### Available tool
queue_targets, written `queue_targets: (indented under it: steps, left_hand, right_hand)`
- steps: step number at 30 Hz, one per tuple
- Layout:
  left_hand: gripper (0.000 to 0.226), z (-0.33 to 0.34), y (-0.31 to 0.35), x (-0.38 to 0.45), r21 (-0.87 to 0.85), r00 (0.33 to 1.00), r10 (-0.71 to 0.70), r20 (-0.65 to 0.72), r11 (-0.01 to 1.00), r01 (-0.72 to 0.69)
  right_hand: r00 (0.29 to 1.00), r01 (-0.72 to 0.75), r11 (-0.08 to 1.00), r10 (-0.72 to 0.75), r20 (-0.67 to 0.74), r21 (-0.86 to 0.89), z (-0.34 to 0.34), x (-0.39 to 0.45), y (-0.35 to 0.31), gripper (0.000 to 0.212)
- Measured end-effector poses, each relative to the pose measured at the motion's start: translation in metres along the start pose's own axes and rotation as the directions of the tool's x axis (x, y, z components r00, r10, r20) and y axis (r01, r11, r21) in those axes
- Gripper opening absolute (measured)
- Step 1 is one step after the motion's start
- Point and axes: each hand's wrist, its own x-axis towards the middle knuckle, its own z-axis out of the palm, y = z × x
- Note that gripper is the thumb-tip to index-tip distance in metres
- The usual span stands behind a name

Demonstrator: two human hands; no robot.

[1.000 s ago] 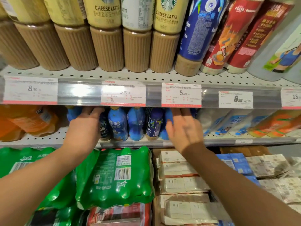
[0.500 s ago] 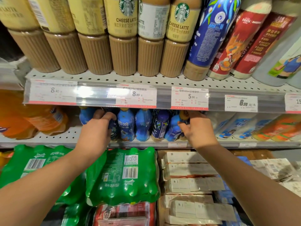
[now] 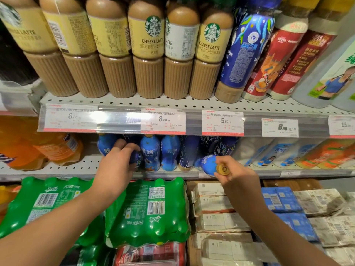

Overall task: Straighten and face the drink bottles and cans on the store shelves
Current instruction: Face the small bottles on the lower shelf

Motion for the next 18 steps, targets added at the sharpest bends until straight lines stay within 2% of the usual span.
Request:
queue_targets:
  steps: [3,6,9,14,18]
  left_hand:
    - [0.049,-0.008,-0.003,-0.011,-0.030,1.000,-0.007,-0.012,1.000,0.007]
    - [0.046,-0.025,-0.003,-0.029,-0.095,0.993,0.005,-0.118,0.995,-0.016]
    - [0.044,-0.045,0.000,-0.049,-0.153,0.977,0.007,-0.214,0.987,-0.041]
    - [0.041,-0.059,-0.016,-0.078,-0.282,0.969,-0.092,-0.231,0.959,0.024]
    - [0.038,-0.075,-0.024,-0.093,-0.390,0.938,-0.201,-0.283,0.917,0.079]
  right_hand:
    - [0.999,-0.018,1.000,0.018,-0.032,0.026,-0.021,-0.013,-0.003,0.039]
    - [0.990,0.093,0.994,-0.085,-0.113,0.065,-0.042,-0.031,-0.009,0.036]
    - [0.982,0.118,0.991,-0.108,-0.153,0.062,-0.049,-0.045,-0.025,0.036]
    - [0.986,0.139,0.972,-0.117,-0.122,0.189,-0.038,-0.047,-0.063,0.037]
    - [0.998,0.019,0.933,0.002,-0.059,0.358,-0.018,-0.037,-0.093,0.043]
